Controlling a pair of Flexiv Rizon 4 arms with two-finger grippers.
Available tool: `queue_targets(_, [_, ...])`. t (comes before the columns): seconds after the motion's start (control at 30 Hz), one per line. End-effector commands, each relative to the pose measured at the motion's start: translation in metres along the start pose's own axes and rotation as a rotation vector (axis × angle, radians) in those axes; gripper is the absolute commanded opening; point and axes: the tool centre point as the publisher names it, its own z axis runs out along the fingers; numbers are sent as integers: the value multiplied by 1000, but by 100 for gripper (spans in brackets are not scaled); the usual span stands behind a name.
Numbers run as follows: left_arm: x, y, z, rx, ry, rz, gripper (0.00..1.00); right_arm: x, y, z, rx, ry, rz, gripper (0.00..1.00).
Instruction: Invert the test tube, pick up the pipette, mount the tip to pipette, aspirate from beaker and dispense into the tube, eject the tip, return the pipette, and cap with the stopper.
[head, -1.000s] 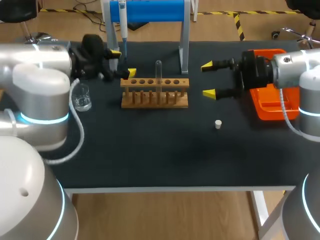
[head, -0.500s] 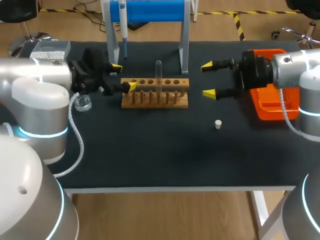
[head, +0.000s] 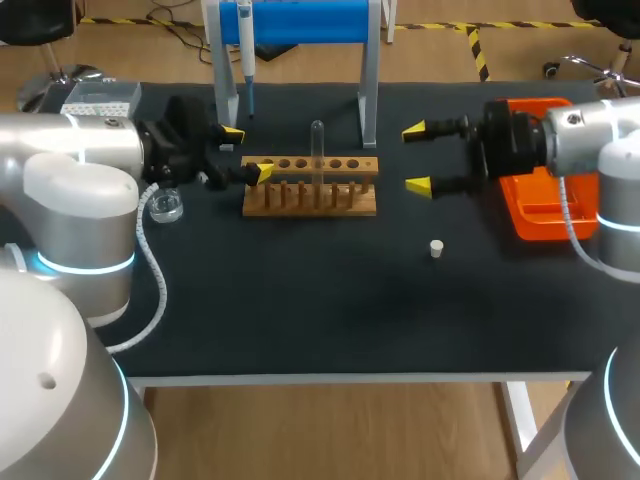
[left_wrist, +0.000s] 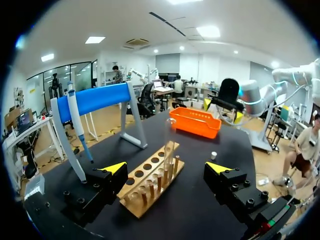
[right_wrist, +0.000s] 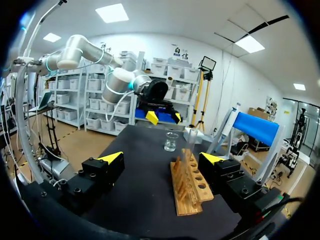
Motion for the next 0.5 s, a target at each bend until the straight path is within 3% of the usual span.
queue_targets(0.03, [-1, -1, 0, -5, 4, -1, 100, -17, 3, 15, -4, 8, 2, 100])
queue_targets(0.5, [-1, -1, 0, -5, 4, -1, 100, -60, 13, 70, -104, 109, 30, 100])
